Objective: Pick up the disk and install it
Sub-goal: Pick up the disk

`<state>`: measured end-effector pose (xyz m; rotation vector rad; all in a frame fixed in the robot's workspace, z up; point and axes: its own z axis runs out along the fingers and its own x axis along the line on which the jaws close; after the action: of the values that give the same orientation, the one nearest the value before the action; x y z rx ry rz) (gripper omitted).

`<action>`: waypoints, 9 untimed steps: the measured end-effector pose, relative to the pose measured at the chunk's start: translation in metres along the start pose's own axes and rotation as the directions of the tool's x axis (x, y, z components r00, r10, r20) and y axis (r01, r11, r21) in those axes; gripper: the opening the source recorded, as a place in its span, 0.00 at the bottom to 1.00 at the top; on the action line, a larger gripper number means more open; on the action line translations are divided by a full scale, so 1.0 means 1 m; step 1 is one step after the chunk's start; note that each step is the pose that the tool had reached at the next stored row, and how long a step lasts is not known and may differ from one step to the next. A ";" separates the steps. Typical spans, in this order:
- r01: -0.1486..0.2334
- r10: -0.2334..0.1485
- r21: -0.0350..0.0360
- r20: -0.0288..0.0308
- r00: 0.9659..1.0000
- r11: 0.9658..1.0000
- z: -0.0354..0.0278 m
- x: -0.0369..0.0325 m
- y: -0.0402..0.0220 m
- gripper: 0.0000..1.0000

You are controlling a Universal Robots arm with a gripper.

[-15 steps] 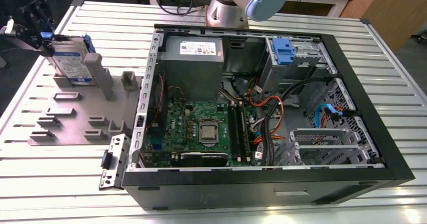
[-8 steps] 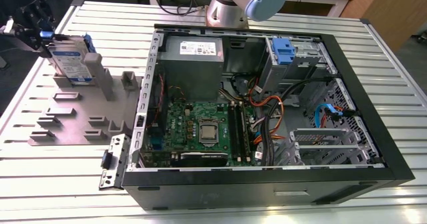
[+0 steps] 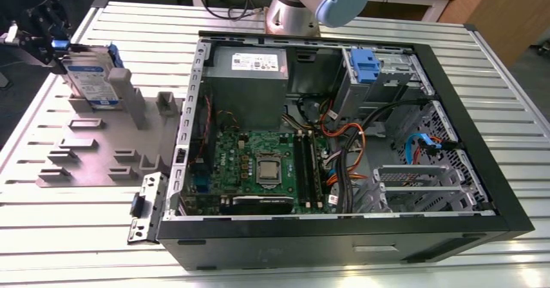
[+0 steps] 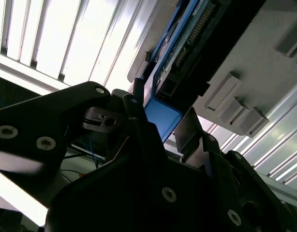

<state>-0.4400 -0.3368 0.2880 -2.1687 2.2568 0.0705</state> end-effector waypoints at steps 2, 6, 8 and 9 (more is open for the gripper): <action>0.000 0.000 0.000 0.000 1.000 1.000 0.0000 0.0000 0.0000 0.51; 0.000 0.000 0.000 0.000 1.000 1.000 0.0001 0.0000 0.0000 0.43; 0.000 0.000 0.000 0.000 1.000 1.000 0.0001 0.0000 0.0000 0.43; 0.000 0.000 0.000 0.000 1.000 1.000 0.0001 0.0000 0.0000 0.43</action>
<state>-0.4399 -0.3368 0.2879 -2.1688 2.2568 0.0703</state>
